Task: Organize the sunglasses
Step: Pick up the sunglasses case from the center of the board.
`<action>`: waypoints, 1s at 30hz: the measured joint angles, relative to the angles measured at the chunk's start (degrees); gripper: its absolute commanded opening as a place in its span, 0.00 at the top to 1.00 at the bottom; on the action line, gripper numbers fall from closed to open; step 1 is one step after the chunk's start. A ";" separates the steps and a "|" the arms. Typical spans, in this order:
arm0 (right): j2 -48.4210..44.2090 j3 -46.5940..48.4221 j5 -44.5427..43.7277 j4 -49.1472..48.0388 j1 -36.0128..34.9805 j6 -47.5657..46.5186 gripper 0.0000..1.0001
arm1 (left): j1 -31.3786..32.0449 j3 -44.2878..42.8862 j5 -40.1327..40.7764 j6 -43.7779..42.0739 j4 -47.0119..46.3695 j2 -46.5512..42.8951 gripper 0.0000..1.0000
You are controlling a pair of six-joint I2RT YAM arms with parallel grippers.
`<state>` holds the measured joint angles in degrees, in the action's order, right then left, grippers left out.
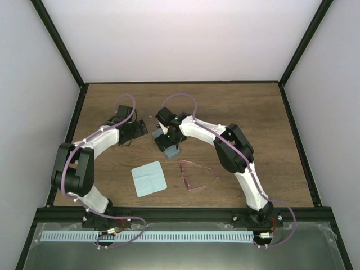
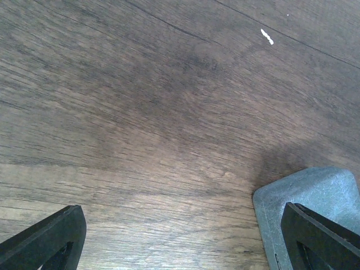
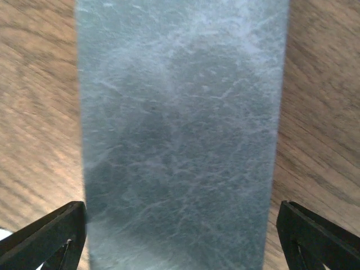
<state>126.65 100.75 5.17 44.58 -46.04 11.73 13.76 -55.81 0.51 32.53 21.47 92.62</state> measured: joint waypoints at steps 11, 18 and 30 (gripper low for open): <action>0.92 0.76 -1.16 0.28 0.09 -0.07 0.63 | 0.00 -0.35 -0.17 -1.27 0.04 0.98 0.03; 0.92 0.79 0.50 0.11 0.09 0.35 0.70 | 0.00 -0.35 -0.81 -1.46 0.04 1.25 0.03; -1.75 -2.69 16.70 -6.16 3.48 5.73 0.70 | -0.17 -0.66 -3.93 -0.52 -0.70 0.85 0.06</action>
<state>124.90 98.06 21.87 38.41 -42.57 17.45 13.58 -56.47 -3.42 32.01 20.78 93.47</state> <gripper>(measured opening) 0.708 0.957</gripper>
